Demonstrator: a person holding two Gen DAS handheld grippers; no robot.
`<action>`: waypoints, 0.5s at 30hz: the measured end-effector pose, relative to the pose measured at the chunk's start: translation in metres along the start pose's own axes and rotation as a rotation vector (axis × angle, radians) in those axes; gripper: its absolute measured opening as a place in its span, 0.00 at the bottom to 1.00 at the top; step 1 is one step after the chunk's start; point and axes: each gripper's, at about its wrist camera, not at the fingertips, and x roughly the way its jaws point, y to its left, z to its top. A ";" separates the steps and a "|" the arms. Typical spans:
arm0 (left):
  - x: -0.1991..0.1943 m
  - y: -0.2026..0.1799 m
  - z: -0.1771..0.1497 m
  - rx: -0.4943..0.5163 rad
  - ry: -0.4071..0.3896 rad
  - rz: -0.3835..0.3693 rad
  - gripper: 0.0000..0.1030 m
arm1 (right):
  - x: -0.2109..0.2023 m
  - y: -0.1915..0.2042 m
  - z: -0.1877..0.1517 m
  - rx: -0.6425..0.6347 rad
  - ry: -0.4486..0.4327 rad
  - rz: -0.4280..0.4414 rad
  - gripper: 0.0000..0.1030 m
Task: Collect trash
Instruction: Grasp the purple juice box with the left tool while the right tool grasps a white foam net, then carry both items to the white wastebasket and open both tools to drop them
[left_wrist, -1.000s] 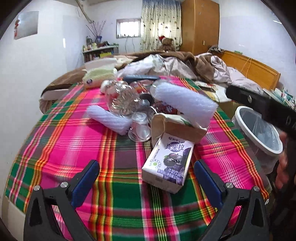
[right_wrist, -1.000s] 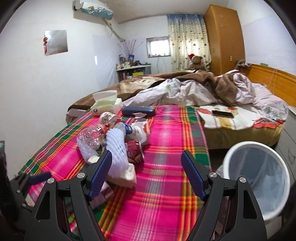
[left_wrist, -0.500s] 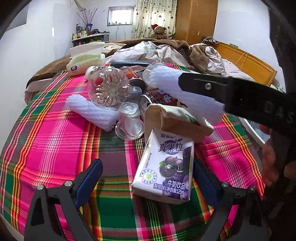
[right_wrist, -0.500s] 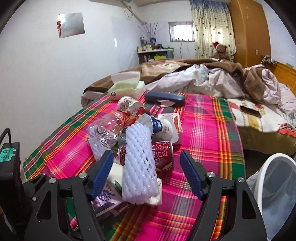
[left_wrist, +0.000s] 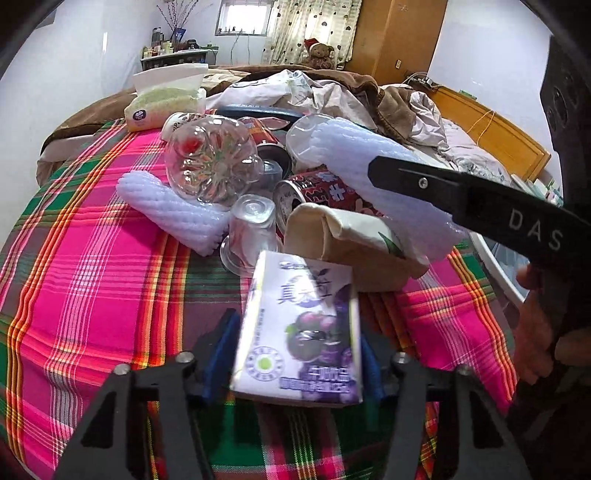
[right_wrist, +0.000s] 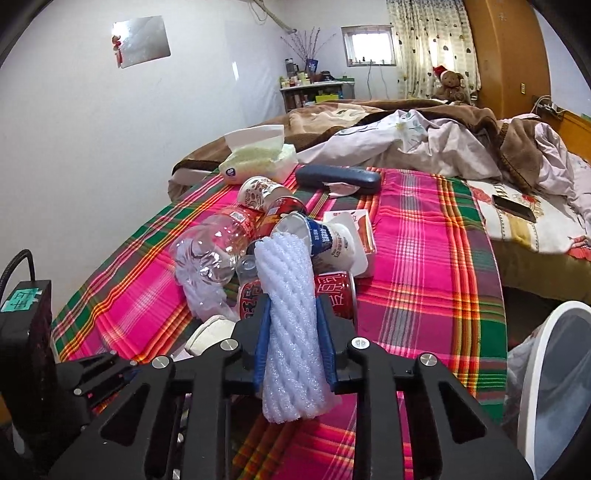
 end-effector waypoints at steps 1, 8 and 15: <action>0.000 0.003 0.001 -0.015 0.003 -0.012 0.57 | 0.000 -0.001 0.001 0.003 -0.002 0.001 0.22; -0.009 0.012 -0.001 -0.060 -0.018 0.010 0.57 | -0.010 -0.007 0.001 0.033 -0.036 0.006 0.21; -0.038 0.007 0.005 -0.054 -0.073 0.013 0.57 | -0.033 -0.014 0.001 0.062 -0.091 0.005 0.21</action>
